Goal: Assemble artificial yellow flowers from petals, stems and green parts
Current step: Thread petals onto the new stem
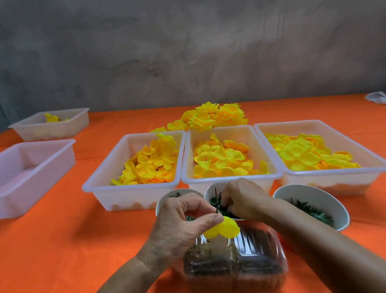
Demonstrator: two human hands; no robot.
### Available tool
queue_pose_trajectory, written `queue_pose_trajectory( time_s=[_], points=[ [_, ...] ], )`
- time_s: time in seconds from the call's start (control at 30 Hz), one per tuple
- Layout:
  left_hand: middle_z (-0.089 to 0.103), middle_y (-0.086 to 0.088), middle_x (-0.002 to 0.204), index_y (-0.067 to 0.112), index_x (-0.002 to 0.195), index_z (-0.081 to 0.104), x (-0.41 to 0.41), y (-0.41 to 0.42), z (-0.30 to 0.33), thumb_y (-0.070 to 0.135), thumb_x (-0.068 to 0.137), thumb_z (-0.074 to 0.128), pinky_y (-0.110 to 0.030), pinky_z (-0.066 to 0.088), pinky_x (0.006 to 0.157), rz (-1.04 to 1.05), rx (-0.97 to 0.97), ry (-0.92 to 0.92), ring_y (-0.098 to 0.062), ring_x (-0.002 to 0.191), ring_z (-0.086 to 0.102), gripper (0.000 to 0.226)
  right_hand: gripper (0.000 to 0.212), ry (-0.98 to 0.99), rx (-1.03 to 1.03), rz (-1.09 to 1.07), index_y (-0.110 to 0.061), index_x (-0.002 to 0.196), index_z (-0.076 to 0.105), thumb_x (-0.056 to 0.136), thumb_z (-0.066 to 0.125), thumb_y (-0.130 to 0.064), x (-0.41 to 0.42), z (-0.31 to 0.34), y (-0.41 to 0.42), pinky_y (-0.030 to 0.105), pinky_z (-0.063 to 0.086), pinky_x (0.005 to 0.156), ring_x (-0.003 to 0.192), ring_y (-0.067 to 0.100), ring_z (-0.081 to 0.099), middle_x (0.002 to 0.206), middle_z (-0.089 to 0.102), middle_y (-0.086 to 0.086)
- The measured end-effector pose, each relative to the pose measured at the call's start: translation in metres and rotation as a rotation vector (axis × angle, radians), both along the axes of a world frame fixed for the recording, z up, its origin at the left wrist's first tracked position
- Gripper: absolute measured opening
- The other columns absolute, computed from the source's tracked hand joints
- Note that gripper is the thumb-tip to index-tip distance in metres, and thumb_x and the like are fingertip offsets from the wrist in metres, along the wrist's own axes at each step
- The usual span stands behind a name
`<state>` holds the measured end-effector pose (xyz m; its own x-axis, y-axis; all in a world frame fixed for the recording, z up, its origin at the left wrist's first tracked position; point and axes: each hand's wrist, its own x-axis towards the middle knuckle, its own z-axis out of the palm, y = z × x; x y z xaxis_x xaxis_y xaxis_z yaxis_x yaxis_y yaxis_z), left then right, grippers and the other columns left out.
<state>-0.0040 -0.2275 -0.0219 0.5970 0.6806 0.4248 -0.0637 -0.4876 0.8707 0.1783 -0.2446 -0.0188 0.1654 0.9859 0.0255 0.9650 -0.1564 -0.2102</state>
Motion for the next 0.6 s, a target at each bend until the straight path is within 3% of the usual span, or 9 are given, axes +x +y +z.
queue_pose_trajectory(
  time_s=[0.07, 0.2, 0.3, 0.4, 0.5, 0.6],
  points=[
    [0.065, 0.004, 0.067, 0.022, 0.062, 0.069, 0.000, 0.000, 0.000, 0.012, 0.067, 0.081, -0.017, 0.046, 0.061, 0.011, -0.007, 0.011, -0.003, 0.064, 0.059, 0.017, 0.020, -0.085, -0.009, 0.001, -0.011, 0.097, 0.071, 0.083, 0.057, -0.009, -0.003, 0.000, 0.000, 0.027, 0.032, 0.063, 0.080, 0.032, 0.053, 0.103, 0.066, 0.016],
    [0.065, 0.001, 0.067, 0.021, 0.063, 0.069, 0.000, -0.001, 0.002, 0.003, 0.069, 0.080, -0.019, 0.047, 0.060, 0.021, -0.017, 0.019, -0.006, 0.063, 0.059, 0.022, 0.017, -0.084, -0.014, 0.005, -0.005, 0.092, 0.069, 0.083, 0.055, -0.009, -0.002, 0.001, 0.001, 0.029, 0.033, 0.061, 0.083, 0.032, 0.058, 0.097, 0.066, 0.018],
    [0.065, 0.000, 0.067, 0.021, 0.062, 0.069, 0.000, -0.002, 0.003, 0.002, 0.068, 0.080, -0.020, 0.048, 0.060, 0.025, -0.030, 0.015, -0.005, 0.063, 0.059, 0.023, 0.012, 0.124, 0.005, -0.022, -0.006, 0.083, 0.073, 0.078, 0.063, -0.006, 0.006, 0.004, 0.001, 0.029, 0.043, 0.060, 0.075, 0.025, 0.061, 0.080, 0.069, 0.010],
    [0.065, 0.001, 0.066, 0.022, 0.061, 0.068, 0.000, -0.003, 0.003, 0.005, 0.068, 0.080, -0.018, 0.047, 0.060, 0.026, -0.028, 0.018, -0.004, 0.062, 0.059, 0.021, 0.010, 0.496, 0.000, -0.099, -0.011, 0.075, 0.072, 0.078, 0.070, -0.001, 0.012, 0.007, -0.004, 0.020, 0.053, 0.055, 0.057, 0.014, 0.063, 0.064, 0.067, 0.004],
    [0.065, 0.000, 0.066, 0.019, 0.062, 0.069, 0.000, -0.003, 0.003, 0.007, 0.067, 0.081, -0.019, 0.046, 0.059, 0.034, -0.012, 0.029, -0.004, 0.062, 0.058, 0.018, 0.018, 0.703, 0.070, -0.126, -0.012, 0.069, 0.069, 0.075, 0.072, 0.005, 0.018, 0.009, -0.011, 0.023, 0.056, 0.056, 0.052, 0.014, 0.066, 0.065, 0.069, 0.013],
    [0.064, 0.002, 0.065, 0.022, 0.062, 0.068, -0.001, -0.002, 0.003, 0.010, 0.066, 0.081, -0.019, 0.047, 0.059, 0.040, 0.001, 0.027, -0.004, 0.062, 0.058, 0.018, 0.019, 0.776, 0.147, -0.133, -0.012, 0.073, 0.072, 0.069, 0.075, 0.006, 0.023, 0.010, -0.018, 0.032, 0.059, 0.066, 0.062, 0.022, 0.069, 0.072, 0.071, 0.018]
  ],
)
